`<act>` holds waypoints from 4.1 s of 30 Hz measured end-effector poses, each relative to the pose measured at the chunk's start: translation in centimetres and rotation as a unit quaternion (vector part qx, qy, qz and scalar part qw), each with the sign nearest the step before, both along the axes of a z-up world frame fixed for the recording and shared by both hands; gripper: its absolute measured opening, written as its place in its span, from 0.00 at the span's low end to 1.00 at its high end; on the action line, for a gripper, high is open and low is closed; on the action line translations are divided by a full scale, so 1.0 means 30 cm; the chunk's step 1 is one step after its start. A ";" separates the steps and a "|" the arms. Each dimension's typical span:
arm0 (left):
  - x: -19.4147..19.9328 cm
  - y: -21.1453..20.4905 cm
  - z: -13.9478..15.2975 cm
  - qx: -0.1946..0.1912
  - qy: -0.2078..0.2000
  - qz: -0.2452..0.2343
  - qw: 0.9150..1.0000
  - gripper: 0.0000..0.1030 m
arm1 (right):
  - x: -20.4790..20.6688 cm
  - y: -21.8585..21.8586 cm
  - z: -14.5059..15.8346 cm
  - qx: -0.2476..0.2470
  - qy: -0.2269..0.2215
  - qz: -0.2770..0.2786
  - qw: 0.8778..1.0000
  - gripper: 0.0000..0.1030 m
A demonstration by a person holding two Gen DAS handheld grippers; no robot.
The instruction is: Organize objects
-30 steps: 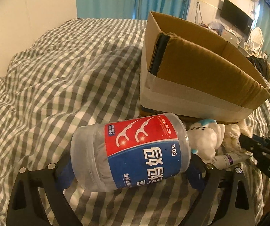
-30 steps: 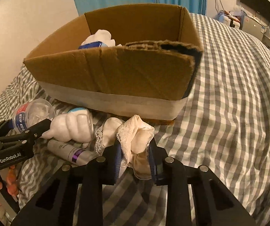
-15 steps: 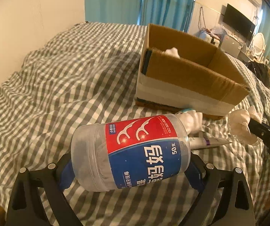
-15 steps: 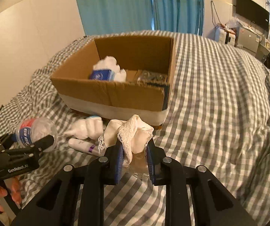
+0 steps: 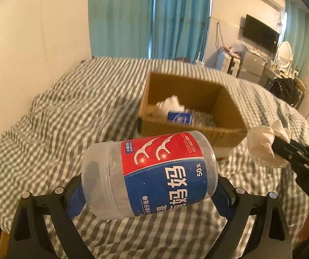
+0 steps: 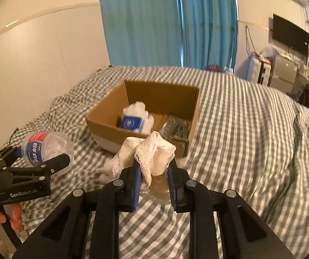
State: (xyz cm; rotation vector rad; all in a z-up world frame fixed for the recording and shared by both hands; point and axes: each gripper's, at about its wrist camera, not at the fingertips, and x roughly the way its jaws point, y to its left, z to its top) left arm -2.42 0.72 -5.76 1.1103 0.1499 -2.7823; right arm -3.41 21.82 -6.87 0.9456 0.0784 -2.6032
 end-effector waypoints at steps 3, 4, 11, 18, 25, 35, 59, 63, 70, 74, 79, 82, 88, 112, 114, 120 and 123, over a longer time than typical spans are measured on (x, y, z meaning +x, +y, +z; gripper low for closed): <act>-0.010 0.012 0.063 0.001 0.021 -0.008 1.000 0.93 | 0.002 0.002 0.055 0.003 0.020 0.005 1.000 0.21; -0.017 0.018 0.084 -0.001 0.027 -0.012 1.000 0.93 | 0.000 0.002 0.071 0.003 0.026 0.006 1.000 0.21; -0.096 0.035 0.186 -0.008 0.053 -0.025 0.998 0.93 | -0.052 -0.018 0.205 0.003 0.069 0.027 0.997 0.21; -0.229 0.032 0.241 -0.026 0.071 -0.030 0.997 0.93 | -0.155 -0.047 0.291 0.003 0.100 0.035 0.994 0.21; -0.377 0.012 0.212 -0.032 0.067 -0.031 0.997 0.93 | -0.316 -0.087 0.305 0.006 0.108 0.038 0.993 0.21; -0.549 0.003 0.064 -0.039 0.035 -0.032 0.998 0.93 | -0.547 -0.179 0.195 0.019 0.088 0.039 0.995 0.21; -0.625 0.017 -0.065 -0.004 -0.014 -0.091 0.996 0.91 | -0.696 -0.210 -0.033 0.034 0.014 0.029 0.999 0.23; -0.595 0.031 0.004 -0.017 -0.005 -0.083 0.996 0.93 | -0.673 -0.185 0.029 0.026 0.023 0.015 0.999 0.43; -0.460 0.060 0.193 -0.045 0.045 -0.083 0.995 1.00 | -0.555 -0.121 0.213 0.021 0.061 -0.016 0.998 0.77; -0.360 0.078 0.311 -0.052 0.069 -0.081 0.993 1.00 | -0.449 -0.091 0.333 0.012 0.085 -0.027 0.996 0.80; -0.214 0.089 0.431 -0.057 0.102 -0.071 0.991 1.00 | -0.283 -0.071 0.468 0.021 0.122 -0.028 0.992 0.85; -0.137 0.099 0.471 -0.059 0.113 -0.064 0.990 1.00 | -0.185 -0.057 0.533 0.023 0.144 -0.027 0.989 0.86; -0.023 0.090 0.463 -0.062 0.115 -0.053 0.990 1.00 | -0.021 -0.055 0.582 0.031 0.169 -0.009 0.985 0.86; -0.069 -0.172 -0.292 -0.078 -0.045 0.007 0.996 1.00 | -0.186 -0.259 -0.290 0.056 -0.069 0.101 0.991 0.86; -0.071 -0.192 -0.317 -0.066 -0.049 0.008 0.997 1.00 | -0.193 -0.288 -0.341 0.063 -0.076 0.112 0.989 0.82; -0.087 -0.203 -0.342 -0.046 -0.061 -0.002 0.997 1.00 | -0.204 -0.335 -0.466 0.092 -0.117 0.135 0.979 0.71; -0.091 -0.207 -0.358 -0.040 -0.068 -0.003 0.997 1.00 | -0.213 -0.350 -0.495 0.096 -0.120 0.133 0.979 0.65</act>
